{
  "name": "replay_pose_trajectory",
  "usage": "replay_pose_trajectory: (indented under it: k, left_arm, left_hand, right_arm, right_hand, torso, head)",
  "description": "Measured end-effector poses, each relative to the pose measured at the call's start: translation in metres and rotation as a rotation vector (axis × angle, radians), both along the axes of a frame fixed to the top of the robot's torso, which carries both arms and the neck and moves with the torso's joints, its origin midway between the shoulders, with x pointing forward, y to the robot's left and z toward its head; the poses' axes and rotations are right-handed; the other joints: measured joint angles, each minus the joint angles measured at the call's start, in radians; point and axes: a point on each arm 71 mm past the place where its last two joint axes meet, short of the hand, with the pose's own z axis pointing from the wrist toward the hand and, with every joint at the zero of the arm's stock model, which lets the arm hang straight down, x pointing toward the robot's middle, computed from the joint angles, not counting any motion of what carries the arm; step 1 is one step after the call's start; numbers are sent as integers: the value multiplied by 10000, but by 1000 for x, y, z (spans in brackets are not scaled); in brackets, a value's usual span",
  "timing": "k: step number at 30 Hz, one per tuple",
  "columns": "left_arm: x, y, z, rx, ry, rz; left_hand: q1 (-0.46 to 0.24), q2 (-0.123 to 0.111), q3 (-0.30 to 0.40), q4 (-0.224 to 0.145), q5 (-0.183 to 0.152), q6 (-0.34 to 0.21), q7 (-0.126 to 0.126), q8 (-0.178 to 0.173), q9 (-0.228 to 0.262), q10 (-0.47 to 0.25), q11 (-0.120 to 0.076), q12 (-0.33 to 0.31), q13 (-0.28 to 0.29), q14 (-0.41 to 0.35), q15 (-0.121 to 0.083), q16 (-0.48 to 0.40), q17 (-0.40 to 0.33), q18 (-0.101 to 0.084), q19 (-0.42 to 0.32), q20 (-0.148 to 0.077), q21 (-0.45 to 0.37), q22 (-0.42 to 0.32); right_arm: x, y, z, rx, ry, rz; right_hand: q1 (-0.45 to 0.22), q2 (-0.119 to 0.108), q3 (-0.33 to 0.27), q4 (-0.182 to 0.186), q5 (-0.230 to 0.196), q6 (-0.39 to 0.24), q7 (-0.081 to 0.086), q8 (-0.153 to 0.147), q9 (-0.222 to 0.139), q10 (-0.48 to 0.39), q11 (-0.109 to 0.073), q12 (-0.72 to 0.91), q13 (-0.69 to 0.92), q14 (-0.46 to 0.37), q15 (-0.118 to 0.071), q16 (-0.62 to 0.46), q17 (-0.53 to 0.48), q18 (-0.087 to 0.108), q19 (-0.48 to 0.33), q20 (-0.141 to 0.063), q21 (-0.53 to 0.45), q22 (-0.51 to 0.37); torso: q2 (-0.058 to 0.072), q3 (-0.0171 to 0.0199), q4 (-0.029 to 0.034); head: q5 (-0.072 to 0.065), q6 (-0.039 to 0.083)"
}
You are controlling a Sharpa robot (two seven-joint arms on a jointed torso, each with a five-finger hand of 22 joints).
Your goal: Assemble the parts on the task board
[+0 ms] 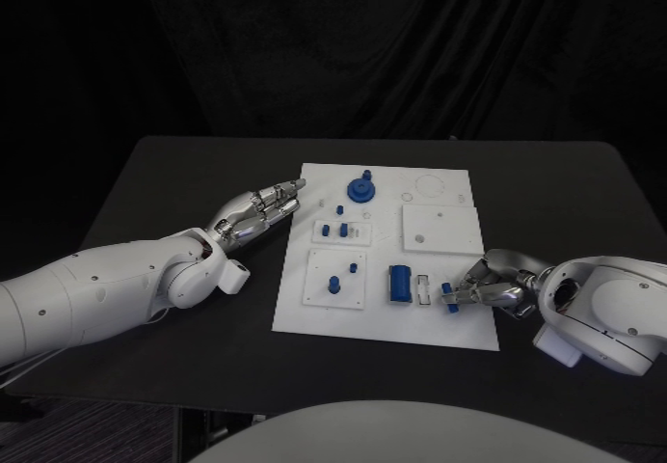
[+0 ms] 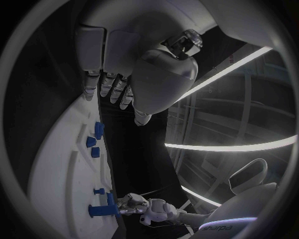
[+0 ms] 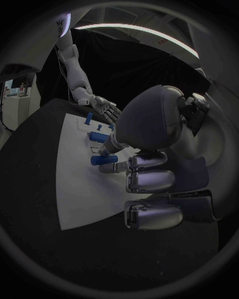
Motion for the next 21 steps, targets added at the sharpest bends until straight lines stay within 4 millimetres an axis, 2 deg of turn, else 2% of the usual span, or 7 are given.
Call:
replay_pose_trajectory:
  k: [8,15,21]
  left_arm:
    - [0,-1,0,-4,-1,-8]
    - [0,-3,0,-21,-1,-43]
    - [0,-3,0,-22,-1,-44]
  left_hand:
    - [0,0,0,0,0,0,0,0,0,0,0,0,0,0,0,0,1,0,0,-1,0,-10]
    - [0,0,0,0,0,0,0,0,1,0,0,0,0,0,0,0,2,0,0,0,0,-9]
    - [0,0,0,0,0,0,1,0,1,0,0,0,-1,0,0,0,3,0,0,0,0,-9]
  right_arm:
    - [7,9,9,293,-367,54]
    - [12,11,14,460,-419,-31]
    - [14,12,13,510,-317,-89]
  right_hand:
    - [0,0,-1,0,-4,35,-36,-5,-6,0,0,0,0,0,0,0,0,1,0,0,0,0]
    - [0,0,0,0,-5,35,-36,-7,1,0,0,0,0,0,0,0,0,1,0,0,-48,-1]
    - [-82,-24,59,3,-5,35,-35,-9,1,0,0,0,-1,-1,1,0,0,0,0,0,-87,2]
  torso:
    - [1,13,-30]
    - [5,26,-28]
    - [8,31,-23]
  head:
    - [0,0]
    - [-54,0]
    - [-41,0]
